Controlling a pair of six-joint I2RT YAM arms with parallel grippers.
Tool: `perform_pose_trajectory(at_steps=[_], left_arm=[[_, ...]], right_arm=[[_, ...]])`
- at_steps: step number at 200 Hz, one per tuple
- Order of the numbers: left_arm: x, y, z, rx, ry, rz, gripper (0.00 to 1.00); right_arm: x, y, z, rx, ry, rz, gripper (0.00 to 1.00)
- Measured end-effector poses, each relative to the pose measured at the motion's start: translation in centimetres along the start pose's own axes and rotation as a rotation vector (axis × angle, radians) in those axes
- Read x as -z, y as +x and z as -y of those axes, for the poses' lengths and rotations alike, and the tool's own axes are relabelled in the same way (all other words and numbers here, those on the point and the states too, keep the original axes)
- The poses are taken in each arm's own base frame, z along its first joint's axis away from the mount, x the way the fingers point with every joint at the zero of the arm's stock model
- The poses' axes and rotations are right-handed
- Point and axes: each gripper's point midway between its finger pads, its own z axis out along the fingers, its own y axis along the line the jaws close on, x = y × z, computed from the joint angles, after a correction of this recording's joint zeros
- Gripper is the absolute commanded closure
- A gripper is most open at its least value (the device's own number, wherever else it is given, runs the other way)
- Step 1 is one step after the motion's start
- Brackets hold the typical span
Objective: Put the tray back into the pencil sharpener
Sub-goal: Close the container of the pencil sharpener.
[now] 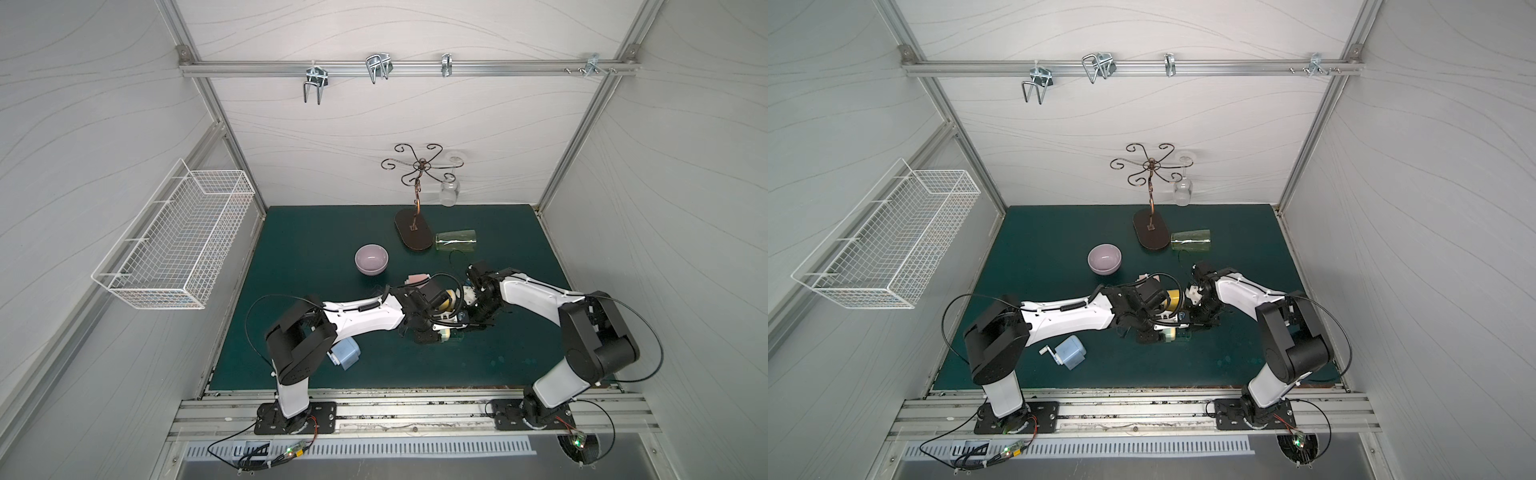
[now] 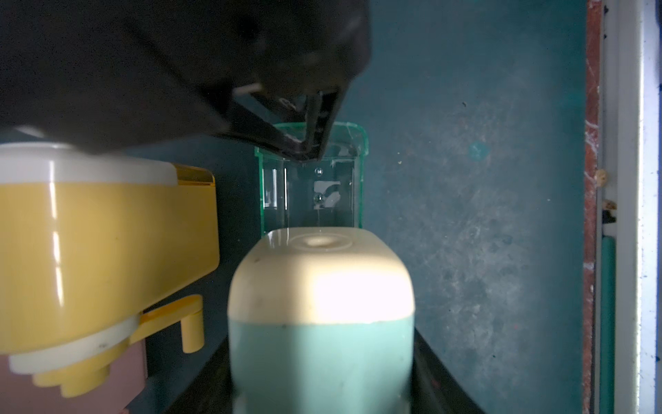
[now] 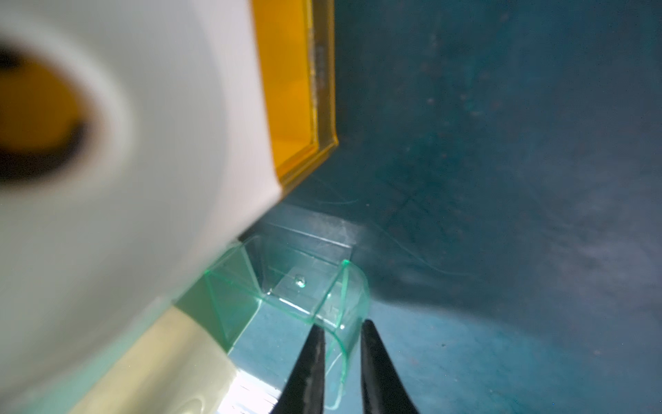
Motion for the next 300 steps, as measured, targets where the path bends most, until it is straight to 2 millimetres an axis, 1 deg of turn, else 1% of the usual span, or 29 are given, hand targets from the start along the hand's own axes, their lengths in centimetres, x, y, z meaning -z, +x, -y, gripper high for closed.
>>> perform_pose_trajectory(at_steps=[54,103,143,169,192,207,231,249,282,300], left_arm=[[0.0,0.0,0.0,0.002,-0.005,-0.003,0.64],[0.0,0.0,0.0,-0.001,-0.008,-0.006,0.64],[0.0,0.0,0.0,-0.005,-0.008,-0.007,0.64],[0.1,0.0,0.1,-0.012,-0.009,-0.003,0.64],[0.1,-0.1,0.2,-0.046,-0.018,0.008,0.63],[0.1,-0.2,0.3,-0.064,-0.028,0.010,0.64],[0.1,-0.2,0.4,-0.071,-0.029,0.011,0.64],[0.1,-0.3,0.4,-0.073,-0.030,0.013,0.64],[0.0,-0.4,0.3,-0.074,-0.037,0.020,0.64],[0.0,-0.4,0.3,-0.075,-0.038,0.018,0.64]], right_arm=[[0.2,0.4,0.0,0.000,0.011,-0.008,0.88],[1.2,0.7,-0.4,0.014,0.006,0.009,0.89],[1.1,0.8,-0.5,0.017,0.006,0.003,0.89],[0.6,0.9,-0.5,0.020,0.009,-0.023,0.89],[0.1,0.9,-1.2,0.039,-0.004,-0.047,0.89],[0.1,0.8,-1.6,0.050,-0.008,-0.050,0.89],[0.1,0.9,-1.9,0.044,-0.016,-0.055,0.89],[0.0,0.9,-2.1,0.026,-0.030,-0.056,0.87],[-0.5,0.8,-3.2,-0.016,-0.115,-0.047,0.73],[-0.7,1.2,-3.1,-0.048,-0.127,-0.048,0.67]])
